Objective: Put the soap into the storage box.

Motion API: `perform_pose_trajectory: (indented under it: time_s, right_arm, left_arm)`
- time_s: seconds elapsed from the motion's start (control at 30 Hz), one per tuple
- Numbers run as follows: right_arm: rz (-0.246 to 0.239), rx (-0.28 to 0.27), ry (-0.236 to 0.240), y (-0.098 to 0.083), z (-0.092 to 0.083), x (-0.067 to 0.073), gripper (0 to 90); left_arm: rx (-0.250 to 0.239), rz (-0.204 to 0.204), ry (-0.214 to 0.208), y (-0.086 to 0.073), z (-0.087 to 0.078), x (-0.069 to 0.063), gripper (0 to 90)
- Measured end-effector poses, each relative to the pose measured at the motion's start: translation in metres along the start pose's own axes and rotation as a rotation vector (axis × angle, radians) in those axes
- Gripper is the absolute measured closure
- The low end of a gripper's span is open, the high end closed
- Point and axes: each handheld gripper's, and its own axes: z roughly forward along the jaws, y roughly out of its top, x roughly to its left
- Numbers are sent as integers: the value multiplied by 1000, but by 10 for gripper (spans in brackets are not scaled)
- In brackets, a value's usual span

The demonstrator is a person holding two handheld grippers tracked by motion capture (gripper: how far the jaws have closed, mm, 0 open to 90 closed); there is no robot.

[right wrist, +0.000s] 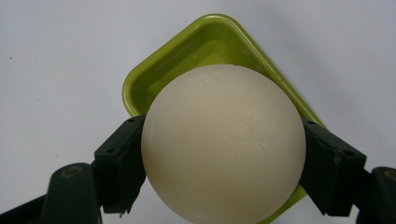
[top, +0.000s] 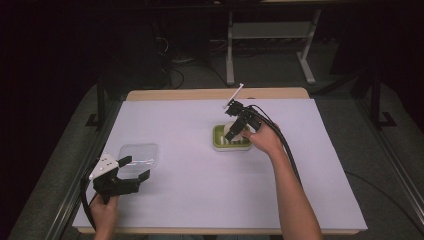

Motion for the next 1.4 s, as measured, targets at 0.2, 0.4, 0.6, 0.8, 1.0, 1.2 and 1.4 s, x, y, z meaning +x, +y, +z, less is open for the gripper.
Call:
perform_pose_trajectory:
  time_s: [0.2,0.4,0.6,0.8,1.0,1.2,1.4]
  right_arm:
    - [9,0,2,2,5,0,234]
    - [15,7,5,4,9,0,235]
    - [16,12,3,5,13,-1,235]
    - [27,14,4,6,15,-1,235]
    - [32,18,-3,6,18,-3,234]
    - [53,26,2,8,21,0,234]
    - [45,35,-4,8,26,-1,234]
  left_arm:
    - [-4,-3,2,0,0,0,129]
    - [-1,1,0,0,0,0,129]
    - [-6,-3,3,0,0,0,129]
    - [-5,-3,1,0,0,-1,129]
    - [-4,-2,1,0,0,-1,129]
    - [-1,-1,2,0,0,0,129]
    - [-5,-2,1,0,0,-1,129]
